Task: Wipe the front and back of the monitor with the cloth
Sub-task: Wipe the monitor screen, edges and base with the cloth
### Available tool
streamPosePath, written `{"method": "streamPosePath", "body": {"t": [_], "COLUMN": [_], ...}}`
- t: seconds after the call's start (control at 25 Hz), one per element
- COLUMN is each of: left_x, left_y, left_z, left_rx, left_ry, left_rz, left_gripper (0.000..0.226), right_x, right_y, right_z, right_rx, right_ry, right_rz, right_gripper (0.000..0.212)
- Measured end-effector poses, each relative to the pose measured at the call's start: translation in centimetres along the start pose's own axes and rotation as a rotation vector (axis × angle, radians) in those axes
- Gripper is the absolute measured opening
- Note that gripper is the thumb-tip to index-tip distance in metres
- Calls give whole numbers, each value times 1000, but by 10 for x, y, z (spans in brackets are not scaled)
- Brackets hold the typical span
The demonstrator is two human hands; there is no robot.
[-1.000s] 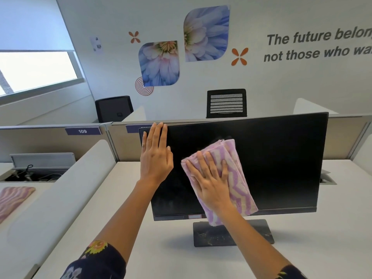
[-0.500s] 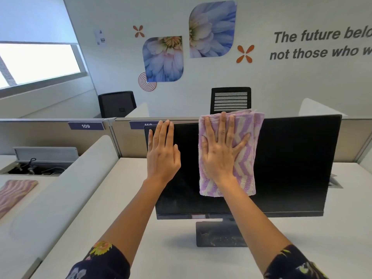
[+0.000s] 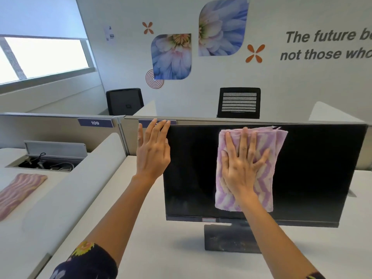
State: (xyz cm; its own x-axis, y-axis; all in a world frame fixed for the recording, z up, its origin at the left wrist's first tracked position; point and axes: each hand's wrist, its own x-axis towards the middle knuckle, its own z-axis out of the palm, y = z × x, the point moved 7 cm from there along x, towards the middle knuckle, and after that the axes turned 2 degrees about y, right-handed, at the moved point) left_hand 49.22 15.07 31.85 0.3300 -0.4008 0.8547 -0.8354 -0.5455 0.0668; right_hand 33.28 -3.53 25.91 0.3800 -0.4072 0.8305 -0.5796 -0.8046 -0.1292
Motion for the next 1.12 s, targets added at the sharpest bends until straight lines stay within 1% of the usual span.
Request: {"method": "streamPosePath", "body": {"t": [0.08,0.16,0.32,0.4,0.48,0.56,0.64,0.68,0.8,0.92,1.0,1.12], "left_x": [-1,-4,-6,-8,-9,-10,-9,-8,-9,-12,-8,-8], "left_y": [-16,-20,-16,-20,-25,-26,-21,-20,-23,-24,-22,-29], "left_z": [-5,-4,2,3,4,3,3,3,6,6,4,3], "left_rx": [-32,-83,-260,-277,-288,-309,-333,-349,-400,-430,-453,-496], "left_ry": [14,17,54,57,49,42,29,26,32,24,10,-13], "left_rz": [-47,-82,-197,-198,-193,-191,-174,-172,-221,-255,-263,-304], "left_gripper": [47,47,47,46,44,45,48,49,50,50,51,49], "right_x": [22,34,38,25,0,-31,-55,-55,-22,23,34,11], "right_y": [-1,-22,-92,-121,-137,-134,-115,-103,-77,-87,-111,-149], "right_z": [-6,-9,-3,7,17,26,28,26,13,1,0,15], "right_rx": [20,51,80,111,107,44,-19,-34,-25,-10,18,52], "right_ry": [11,20,-11,-24,-23,-54,-86,-91,-70,-13,1,-6], "right_rz": [64,58,-75,-168,-267,-333,-327,-301,-180,-93,-113,-243], "right_gripper": [53,53,52,53,55,62,68,68,58,54,54,58]}}
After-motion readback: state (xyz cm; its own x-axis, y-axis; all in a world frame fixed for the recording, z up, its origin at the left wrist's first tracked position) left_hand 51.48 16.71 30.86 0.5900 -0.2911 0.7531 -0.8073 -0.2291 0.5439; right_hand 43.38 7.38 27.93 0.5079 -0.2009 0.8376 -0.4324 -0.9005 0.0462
